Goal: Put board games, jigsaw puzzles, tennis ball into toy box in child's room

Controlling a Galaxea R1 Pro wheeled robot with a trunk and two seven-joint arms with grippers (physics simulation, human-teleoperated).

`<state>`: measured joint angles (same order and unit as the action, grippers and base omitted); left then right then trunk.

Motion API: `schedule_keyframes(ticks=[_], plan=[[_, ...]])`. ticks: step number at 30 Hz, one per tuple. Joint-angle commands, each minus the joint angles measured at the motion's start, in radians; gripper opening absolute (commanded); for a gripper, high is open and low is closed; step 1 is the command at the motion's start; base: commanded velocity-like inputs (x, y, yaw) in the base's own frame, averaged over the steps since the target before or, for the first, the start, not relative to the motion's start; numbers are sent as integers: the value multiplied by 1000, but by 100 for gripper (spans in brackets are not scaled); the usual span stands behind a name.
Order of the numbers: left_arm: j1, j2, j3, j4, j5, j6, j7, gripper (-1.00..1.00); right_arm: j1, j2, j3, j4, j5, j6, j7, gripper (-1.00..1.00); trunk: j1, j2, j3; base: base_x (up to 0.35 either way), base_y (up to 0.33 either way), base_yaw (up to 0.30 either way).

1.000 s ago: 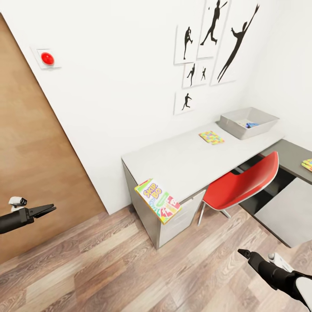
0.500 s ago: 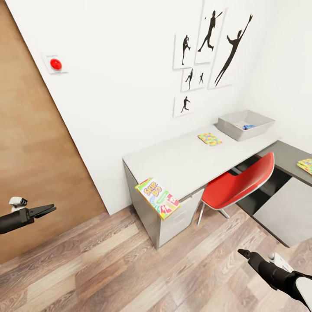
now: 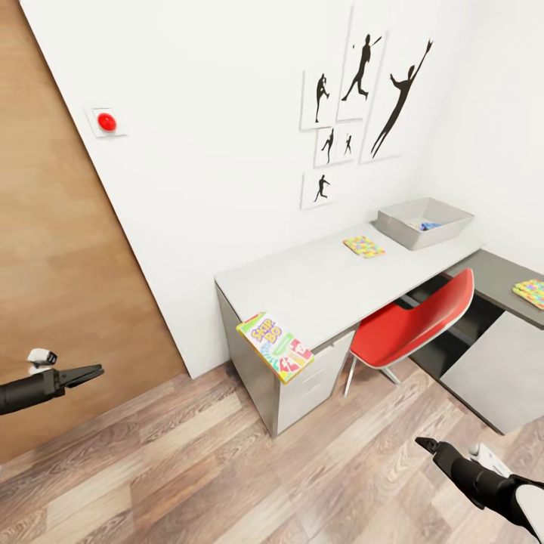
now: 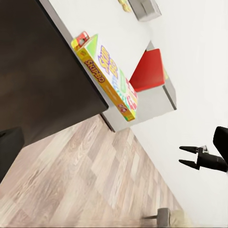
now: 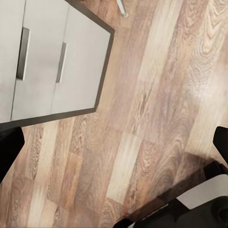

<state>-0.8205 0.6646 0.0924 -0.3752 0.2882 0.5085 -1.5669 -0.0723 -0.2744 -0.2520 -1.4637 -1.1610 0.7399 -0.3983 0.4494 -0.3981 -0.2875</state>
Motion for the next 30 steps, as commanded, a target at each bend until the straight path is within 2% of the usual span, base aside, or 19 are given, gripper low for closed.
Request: schedule_keyframes(ticks=[1,3,6,15,30], plan=[[-1,-4,-6,0,-10,12,-4,100,-1,0,-1,2,-11,3,-10,100,1,-2,0,-5,0,0],[0,-14,-22,1,-36,16,-4,100,0,0,-1,11,-11,3,-9,100,1,-2,3,-3,0,0],[0,-22,-33,2,-52,19,-4,100,0,0,-1,16,-10,3,-9,100,1,-2,8,-2,0,0],[0,-62,-45,7,-68,22,0,100,0,0,0,22,-11,4,-5,100,1,-2,23,0,0,0],[0,-71,-43,9,-72,30,3,100,-1,-3,-5,18,-12,7,-1,100,1,-2,48,0,0,0]])
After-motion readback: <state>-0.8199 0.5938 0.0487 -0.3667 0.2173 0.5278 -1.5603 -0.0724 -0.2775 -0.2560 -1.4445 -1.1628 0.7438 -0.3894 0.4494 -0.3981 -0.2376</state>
